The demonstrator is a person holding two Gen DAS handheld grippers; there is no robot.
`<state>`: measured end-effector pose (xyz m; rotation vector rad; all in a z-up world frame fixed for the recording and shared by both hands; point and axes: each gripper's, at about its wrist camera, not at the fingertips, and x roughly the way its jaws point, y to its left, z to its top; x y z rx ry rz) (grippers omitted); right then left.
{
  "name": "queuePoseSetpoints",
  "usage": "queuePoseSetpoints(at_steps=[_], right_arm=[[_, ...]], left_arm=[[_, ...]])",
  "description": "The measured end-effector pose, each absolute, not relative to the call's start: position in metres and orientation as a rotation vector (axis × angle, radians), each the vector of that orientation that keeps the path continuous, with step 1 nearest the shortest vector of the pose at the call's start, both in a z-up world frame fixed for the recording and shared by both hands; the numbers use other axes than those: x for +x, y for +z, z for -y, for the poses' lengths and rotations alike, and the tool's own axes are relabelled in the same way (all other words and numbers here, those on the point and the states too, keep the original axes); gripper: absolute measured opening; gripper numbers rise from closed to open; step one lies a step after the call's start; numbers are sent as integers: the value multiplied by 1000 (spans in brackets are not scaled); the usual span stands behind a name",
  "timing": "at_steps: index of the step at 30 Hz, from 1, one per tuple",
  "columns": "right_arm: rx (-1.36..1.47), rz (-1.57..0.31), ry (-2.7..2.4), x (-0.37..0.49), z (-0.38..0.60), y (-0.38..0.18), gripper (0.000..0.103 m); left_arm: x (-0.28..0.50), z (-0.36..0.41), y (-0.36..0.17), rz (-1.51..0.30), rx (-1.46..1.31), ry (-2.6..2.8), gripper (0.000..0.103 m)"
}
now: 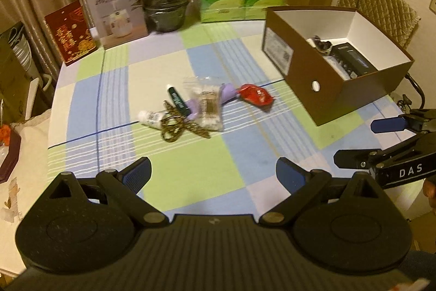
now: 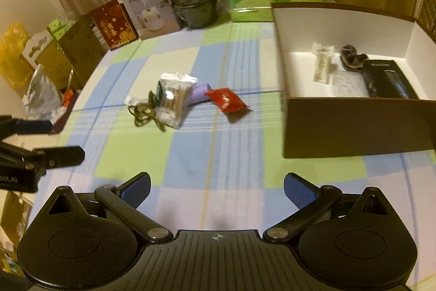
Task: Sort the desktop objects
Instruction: 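Move both open grippers back toward the small items lying on the tablecloth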
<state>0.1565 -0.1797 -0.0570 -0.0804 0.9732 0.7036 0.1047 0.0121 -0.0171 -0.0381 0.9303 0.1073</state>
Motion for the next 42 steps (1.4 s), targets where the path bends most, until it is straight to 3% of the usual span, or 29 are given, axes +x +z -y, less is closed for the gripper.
queuePoseSetpoints(at_steps=[16, 27, 42], right_arm=[[-106, -868, 685, 168, 116, -77, 101], [-183, -811, 655, 197, 91, -95, 72], [-271, -843, 626, 244, 64, -121, 67]], left_arm=[[120, -71, -40, -944, -88, 179, 96], [155, -88, -60, -937, -120, 220, 94], [205, -98, -96, -984, -171, 276, 94]])
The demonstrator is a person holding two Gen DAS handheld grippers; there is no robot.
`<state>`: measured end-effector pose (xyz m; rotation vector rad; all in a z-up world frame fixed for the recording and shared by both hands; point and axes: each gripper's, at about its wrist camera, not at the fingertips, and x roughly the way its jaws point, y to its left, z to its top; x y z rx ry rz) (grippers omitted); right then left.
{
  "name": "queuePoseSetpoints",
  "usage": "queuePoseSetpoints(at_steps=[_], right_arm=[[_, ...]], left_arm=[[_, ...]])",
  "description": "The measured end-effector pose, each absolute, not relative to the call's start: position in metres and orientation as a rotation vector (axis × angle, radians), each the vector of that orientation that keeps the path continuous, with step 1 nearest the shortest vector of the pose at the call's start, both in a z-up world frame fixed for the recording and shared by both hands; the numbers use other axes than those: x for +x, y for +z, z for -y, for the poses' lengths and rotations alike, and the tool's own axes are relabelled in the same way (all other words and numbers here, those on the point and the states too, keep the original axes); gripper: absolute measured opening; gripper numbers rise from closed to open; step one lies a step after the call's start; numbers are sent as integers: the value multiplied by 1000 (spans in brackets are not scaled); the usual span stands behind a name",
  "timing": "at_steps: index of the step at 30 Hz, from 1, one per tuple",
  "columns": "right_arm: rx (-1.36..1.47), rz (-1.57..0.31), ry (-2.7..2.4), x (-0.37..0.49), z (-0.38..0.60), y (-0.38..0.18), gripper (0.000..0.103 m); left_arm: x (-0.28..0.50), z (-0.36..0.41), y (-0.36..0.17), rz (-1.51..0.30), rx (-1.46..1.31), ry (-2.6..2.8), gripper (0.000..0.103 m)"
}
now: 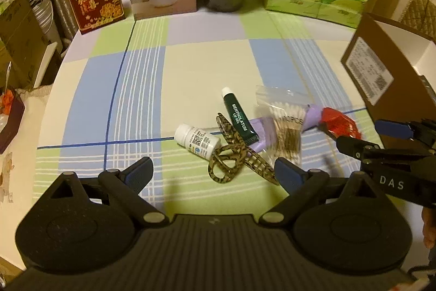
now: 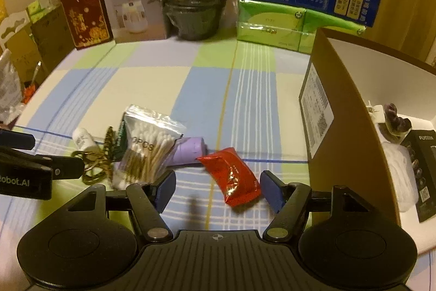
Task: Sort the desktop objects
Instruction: 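Move both open grippers back toward the small items lying on the tablecloth, then grasp the leopard-print strap with the left gripper while the right grasps the red candy packet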
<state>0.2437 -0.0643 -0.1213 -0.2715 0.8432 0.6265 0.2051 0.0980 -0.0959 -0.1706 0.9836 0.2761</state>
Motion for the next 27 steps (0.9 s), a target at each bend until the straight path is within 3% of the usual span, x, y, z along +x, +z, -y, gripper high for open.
queuePoseSetpoints(at_steps=[9, 15, 19, 23, 27], right_arm=[[-279, -871, 616, 261, 56, -133, 66], [-271, -886, 609, 269, 56, -138, 66], [-266, -894, 609, 271, 57, -141, 66], [-265, -904, 613, 271, 58, -143, 65], [-263, -912, 605, 272, 60, -145, 64]], left_arm=[[233, -101, -121, -1020, -200, 334, 94], [241, -104, -132, -1036, -216, 345, 87], [236, -105, -133, -1029, -201, 317, 78], [224, -109, -129, -1014, -185, 280, 57], [211, -110, -128, -1007, -115, 253, 57]])
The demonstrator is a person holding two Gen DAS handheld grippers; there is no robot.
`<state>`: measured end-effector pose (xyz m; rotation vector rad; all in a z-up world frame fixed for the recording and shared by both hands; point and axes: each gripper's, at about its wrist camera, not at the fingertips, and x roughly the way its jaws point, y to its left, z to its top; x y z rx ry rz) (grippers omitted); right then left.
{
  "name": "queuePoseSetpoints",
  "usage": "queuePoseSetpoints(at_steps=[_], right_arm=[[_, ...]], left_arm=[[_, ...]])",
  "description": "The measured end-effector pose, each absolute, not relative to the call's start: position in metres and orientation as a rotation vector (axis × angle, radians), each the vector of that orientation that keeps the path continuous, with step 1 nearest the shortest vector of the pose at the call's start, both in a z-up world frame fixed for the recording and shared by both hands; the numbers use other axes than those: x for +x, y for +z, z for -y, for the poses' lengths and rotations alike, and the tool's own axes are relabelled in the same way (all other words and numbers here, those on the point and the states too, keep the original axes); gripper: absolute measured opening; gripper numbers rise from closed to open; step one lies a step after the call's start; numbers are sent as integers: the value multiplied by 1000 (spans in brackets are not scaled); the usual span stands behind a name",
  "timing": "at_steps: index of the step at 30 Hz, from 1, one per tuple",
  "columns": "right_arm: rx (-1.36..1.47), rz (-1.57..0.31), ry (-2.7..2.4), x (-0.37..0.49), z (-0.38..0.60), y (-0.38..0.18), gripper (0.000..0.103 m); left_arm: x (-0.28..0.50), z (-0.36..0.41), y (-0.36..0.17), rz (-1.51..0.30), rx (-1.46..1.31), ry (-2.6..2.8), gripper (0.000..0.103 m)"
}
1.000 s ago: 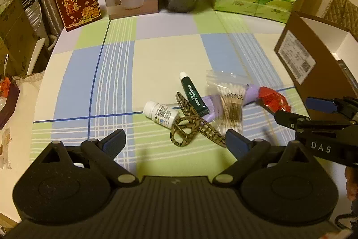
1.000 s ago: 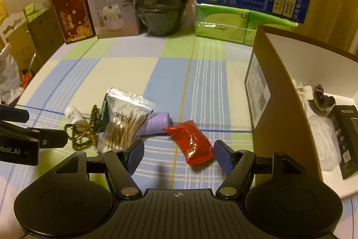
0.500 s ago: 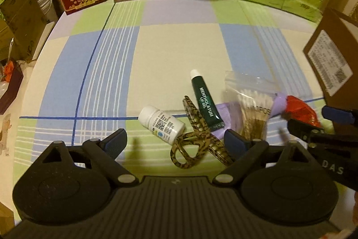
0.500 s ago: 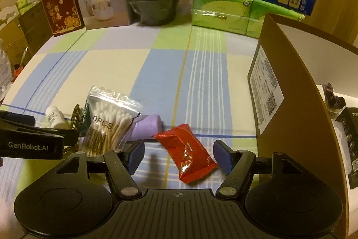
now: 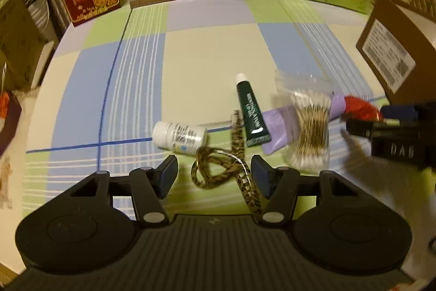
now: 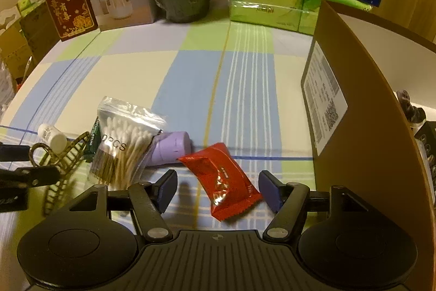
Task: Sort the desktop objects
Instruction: 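Grasp the leopard-print strap with the left gripper while the right grasps the red candy packet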
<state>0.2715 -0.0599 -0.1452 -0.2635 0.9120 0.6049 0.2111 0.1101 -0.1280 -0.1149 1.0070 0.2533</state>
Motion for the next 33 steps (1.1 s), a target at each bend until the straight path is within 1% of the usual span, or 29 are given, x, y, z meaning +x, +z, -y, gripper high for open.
queuePoseSetpoints(at_steps=[3, 6, 7, 9, 11, 13, 14, 15, 17, 20, 23, 24, 25, 26, 27, 31, 33], right_arm=[[-265, -914, 599, 273, 61, -147, 64], [-267, -917, 596, 274, 62, -148, 62], [-269, -918, 598, 274, 62, -148, 59], [-277, -924, 609, 273, 63, -149, 44], [-279, -928, 616, 272, 64, -150, 38], [-276, -935, 629, 269, 66, -149, 35], [-282, -936, 633, 267, 66, -149, 29], [-291, -941, 639, 265, 66, -149, 20], [-293, -956, 654, 260, 69, -147, 14], [-294, -985, 678, 248, 73, -145, 13], [-296, -1005, 699, 237, 77, -142, 14], [-294, -1004, 698, 235, 78, -141, 22], [-289, -996, 695, 234, 79, -139, 30], [-274, -979, 693, 233, 80, -137, 53], [-251, -964, 679, 234, 80, -135, 67], [-145, -959, 667, 244, 77, -130, 67], [-141, -954, 660, 250, 72, -132, 66]], left_arm=[[205, -109, -129, -1002, -74, 229, 56], [205, -105, -131, -986, -33, 210, 53], [205, -104, -131, -978, -19, 200, 52], [207, -100, -133, -972, 14, 182, 51], [209, -96, -137, -984, 40, 170, 40], [208, -96, -139, -981, 37, 170, 39], [207, -96, -139, -980, 31, 170, 39], [207, -97, -138, -982, 25, 170, 39], [204, -99, -138, -987, 15, 165, 38], [196, -101, -137, -998, 7, 162, 38], [186, -104, -136, -1014, -15, 163, 35], [183, -106, -136, -1020, -30, 165, 35], [180, -107, -135, -1024, -38, 168, 35], [178, -108, -135, -1028, -41, 173, 35], [177, -110, -134, -1031, -45, 179, 35], [179, -111, -134, -1027, -57, 187, 36], [182, -109, -134, -1024, -50, 186, 39]])
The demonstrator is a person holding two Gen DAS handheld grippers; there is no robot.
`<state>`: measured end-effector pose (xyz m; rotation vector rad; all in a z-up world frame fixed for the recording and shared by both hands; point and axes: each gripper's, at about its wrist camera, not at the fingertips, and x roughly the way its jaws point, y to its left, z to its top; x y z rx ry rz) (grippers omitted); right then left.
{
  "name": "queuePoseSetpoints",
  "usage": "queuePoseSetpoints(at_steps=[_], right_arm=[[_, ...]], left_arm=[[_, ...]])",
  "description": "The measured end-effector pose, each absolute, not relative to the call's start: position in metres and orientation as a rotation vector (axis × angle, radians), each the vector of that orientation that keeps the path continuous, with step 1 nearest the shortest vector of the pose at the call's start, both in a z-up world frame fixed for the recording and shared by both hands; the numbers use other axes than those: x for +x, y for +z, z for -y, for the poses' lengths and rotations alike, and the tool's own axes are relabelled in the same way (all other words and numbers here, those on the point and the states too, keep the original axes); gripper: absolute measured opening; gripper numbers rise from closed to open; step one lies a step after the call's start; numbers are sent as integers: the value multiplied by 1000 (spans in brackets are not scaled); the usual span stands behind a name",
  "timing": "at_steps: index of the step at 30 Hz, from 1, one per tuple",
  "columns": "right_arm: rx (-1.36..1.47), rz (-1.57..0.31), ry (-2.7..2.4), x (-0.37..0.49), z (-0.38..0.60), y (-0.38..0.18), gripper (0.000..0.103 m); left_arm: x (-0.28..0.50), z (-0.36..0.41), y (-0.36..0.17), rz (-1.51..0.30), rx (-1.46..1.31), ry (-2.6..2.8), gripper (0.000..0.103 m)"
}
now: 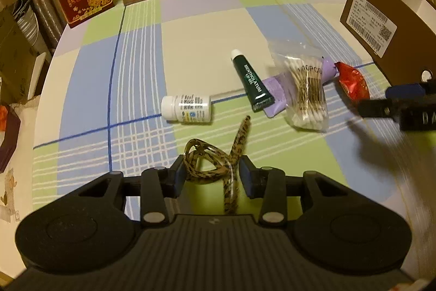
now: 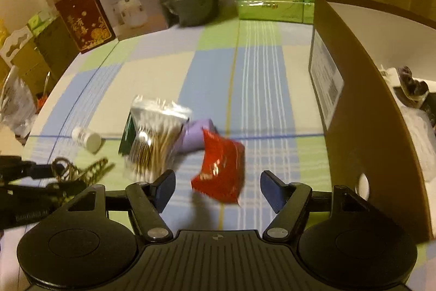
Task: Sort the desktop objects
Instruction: 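Grasp the leopard-print strap with the left gripper while the right grasps the red candy packet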
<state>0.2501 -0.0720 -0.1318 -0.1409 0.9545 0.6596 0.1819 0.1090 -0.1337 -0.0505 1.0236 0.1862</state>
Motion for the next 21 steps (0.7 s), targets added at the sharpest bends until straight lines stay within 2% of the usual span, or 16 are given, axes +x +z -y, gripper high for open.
queuePoseSetpoints(at_steps=[4, 6, 9, 21], right_arm=[[-133, -956, 640, 262, 65, -137, 56], [-136, -972, 632, 269, 63, -142, 43], [-134, -991, 641, 273, 64, -147, 30], [-171, -1031, 699, 243, 84, -144, 27]], left_arm=[[189, -108, -136, -1027, -43, 190, 41], [191, -108, -137, -1029, -41, 189, 41], [194, -106, -139, -1034, -26, 189, 41], [193, -104, -141, -1041, -22, 186, 38]])
